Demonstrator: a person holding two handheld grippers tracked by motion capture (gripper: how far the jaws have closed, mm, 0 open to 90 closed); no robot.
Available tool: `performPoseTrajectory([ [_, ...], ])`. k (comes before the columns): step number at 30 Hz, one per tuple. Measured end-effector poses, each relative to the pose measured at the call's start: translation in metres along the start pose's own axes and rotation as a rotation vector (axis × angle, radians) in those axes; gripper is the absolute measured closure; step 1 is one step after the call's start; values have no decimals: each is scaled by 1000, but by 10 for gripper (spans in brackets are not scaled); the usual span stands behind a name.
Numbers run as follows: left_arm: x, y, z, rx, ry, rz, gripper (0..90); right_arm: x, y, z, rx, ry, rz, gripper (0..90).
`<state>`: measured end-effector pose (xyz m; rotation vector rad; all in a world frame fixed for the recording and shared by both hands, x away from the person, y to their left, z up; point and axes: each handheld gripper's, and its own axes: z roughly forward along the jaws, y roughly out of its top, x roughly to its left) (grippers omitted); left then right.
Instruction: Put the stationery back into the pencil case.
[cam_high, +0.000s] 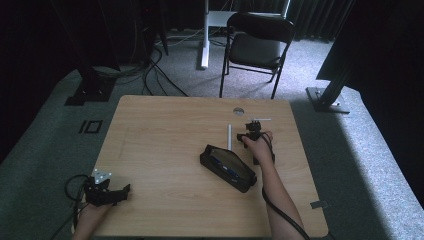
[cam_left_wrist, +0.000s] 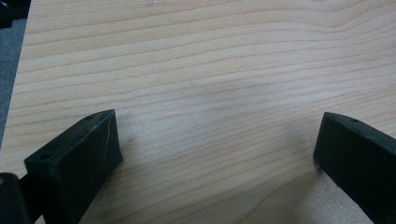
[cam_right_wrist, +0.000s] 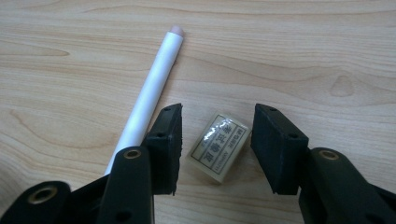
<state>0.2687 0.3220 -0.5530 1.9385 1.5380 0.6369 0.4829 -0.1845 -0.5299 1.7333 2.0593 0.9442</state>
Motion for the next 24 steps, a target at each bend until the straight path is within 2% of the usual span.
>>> performPoseTrajectory([
  [5,0,0,0,1,0,1,9,4,0,2,35,-21,-25,576],
  [12,0,0,0,1,0,1,9,5,-1,3,52,-45,-80,669],
  [17,0,0,0,0,0,1,9,4,-1,2,55,-42,-79,672],
  [24,0,0,0,1,0,1,9,4,-1,1,71,-40,-104,680],
])
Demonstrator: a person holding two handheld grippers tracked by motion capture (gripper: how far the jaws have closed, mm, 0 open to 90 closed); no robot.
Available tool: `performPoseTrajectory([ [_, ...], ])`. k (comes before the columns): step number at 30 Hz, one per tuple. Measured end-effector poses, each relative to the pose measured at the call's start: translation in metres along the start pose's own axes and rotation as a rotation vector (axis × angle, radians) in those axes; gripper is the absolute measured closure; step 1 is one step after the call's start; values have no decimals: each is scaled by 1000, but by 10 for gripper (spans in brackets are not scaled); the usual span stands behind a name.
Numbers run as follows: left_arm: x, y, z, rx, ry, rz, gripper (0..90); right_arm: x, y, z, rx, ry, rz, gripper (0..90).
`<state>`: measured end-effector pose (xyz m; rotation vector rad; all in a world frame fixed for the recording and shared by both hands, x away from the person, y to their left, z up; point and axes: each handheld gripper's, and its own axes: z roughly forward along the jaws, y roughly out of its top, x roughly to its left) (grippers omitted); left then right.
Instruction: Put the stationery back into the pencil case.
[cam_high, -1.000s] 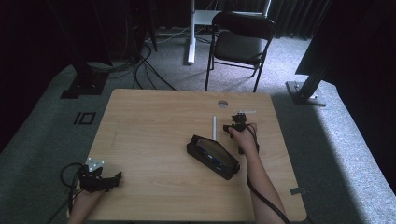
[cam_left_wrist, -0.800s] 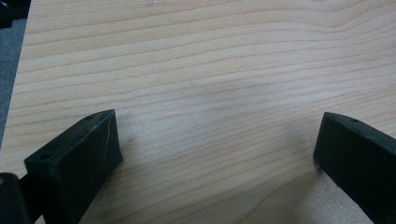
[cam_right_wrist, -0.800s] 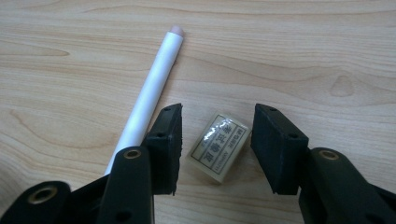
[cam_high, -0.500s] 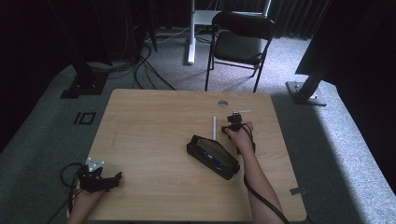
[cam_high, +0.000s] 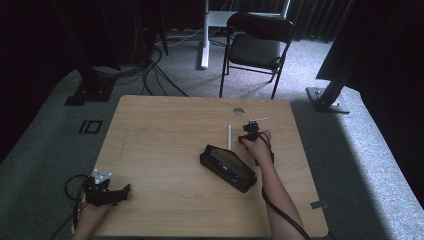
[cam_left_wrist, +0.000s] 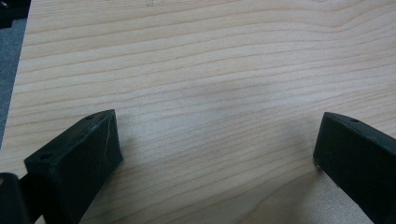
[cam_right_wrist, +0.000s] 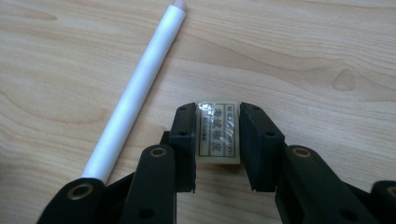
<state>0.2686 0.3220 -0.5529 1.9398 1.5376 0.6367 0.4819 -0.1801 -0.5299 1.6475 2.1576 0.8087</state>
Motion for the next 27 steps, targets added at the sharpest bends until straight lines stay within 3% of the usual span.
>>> performPoseTrajectory([
  [27,0,0,0,-1,0,-1,9,4,4,-62,-39,93,-120,682],
])
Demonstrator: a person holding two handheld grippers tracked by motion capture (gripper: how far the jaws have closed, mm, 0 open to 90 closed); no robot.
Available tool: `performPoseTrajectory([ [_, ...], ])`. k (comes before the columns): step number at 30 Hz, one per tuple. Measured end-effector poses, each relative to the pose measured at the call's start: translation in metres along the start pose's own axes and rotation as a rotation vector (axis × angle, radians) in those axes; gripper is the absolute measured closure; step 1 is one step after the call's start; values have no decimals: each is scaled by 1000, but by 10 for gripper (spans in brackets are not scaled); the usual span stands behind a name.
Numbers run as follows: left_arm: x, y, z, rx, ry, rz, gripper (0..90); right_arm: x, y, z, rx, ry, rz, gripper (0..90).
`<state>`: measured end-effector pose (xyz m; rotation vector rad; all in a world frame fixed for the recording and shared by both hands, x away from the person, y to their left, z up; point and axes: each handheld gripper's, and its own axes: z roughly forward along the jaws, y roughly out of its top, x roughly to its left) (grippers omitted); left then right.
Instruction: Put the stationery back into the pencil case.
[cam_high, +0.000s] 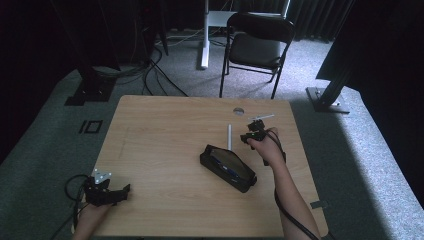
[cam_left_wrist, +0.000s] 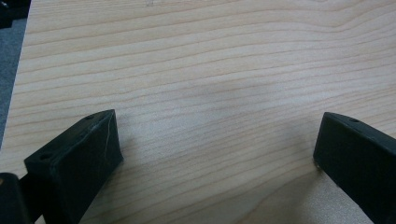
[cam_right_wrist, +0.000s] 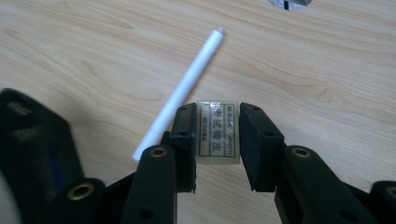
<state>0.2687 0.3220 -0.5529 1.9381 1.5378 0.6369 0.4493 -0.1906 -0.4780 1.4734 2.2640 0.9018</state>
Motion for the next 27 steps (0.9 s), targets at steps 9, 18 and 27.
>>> performPoseTrajectory([
  [9,0,0,0,0,0,0,9,3,1,-23,-28,41,-33,682],
  [18,0,0,0,0,0,0,9,12,2,-42,-57,64,-82,682],
  [27,0,0,0,0,0,0,9,26,5,-57,-87,96,-140,682],
])
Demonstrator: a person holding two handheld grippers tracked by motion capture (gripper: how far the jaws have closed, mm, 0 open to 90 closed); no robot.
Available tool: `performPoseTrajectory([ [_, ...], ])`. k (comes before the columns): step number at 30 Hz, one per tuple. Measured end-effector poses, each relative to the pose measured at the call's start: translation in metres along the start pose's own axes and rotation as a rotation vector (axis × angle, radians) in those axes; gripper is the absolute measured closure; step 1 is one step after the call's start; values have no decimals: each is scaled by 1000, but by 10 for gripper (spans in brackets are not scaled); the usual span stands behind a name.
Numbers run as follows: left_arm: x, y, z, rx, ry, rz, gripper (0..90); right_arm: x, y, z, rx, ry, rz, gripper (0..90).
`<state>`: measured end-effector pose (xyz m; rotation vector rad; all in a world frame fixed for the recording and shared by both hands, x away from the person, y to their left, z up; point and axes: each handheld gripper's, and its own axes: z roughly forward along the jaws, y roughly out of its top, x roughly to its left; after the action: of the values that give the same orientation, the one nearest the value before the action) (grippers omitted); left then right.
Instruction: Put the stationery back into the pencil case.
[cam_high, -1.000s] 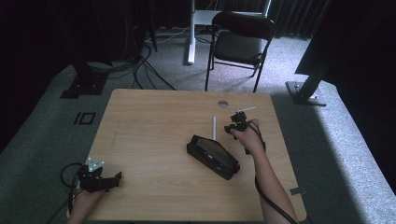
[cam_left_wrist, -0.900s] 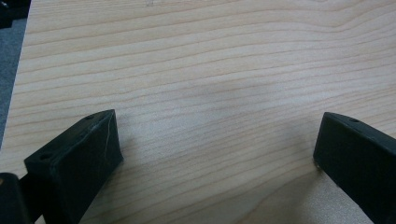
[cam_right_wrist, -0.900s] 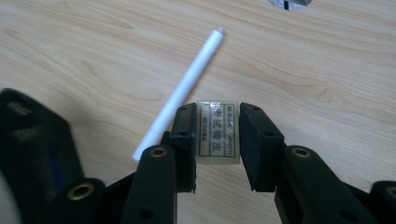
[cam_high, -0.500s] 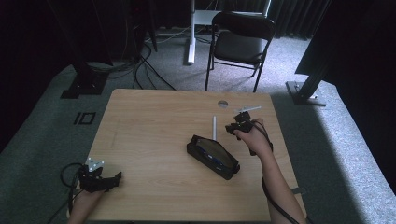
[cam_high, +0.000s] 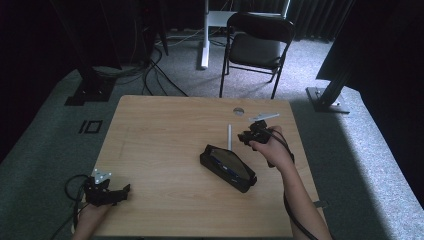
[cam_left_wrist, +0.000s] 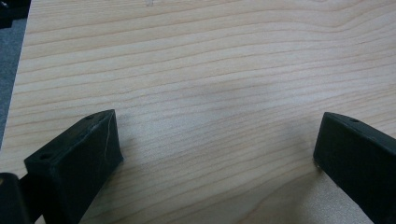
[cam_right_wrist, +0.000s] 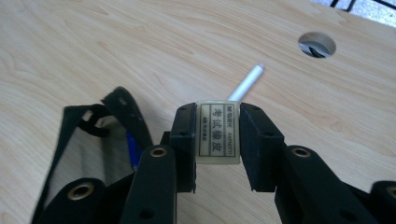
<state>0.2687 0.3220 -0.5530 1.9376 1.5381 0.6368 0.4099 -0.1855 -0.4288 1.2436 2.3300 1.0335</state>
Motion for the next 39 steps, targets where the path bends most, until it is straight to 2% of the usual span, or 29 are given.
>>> performPoseTrajectory([
  [8,0,0,0,0,0,0,9,17,6,-8,-18,58,-50,681],
  [11,0,0,0,0,0,0,9,19,7,-9,-19,67,-59,682],
  [14,0,0,0,0,0,0,9,27,11,-12,-31,100,-78,682],
  [21,0,0,0,0,0,0,9,41,14,-17,-34,144,-132,681],
  [25,0,0,0,0,1,1,9,48,14,-18,-26,172,-166,681],
  [27,0,0,0,-1,1,0,9,50,14,-18,-26,175,-169,681],
  [33,0,0,0,0,1,1,10,56,13,-15,4,193,-221,681],
  [39,0,0,0,0,0,1,9,56,9,-9,37,209,-206,682],
])
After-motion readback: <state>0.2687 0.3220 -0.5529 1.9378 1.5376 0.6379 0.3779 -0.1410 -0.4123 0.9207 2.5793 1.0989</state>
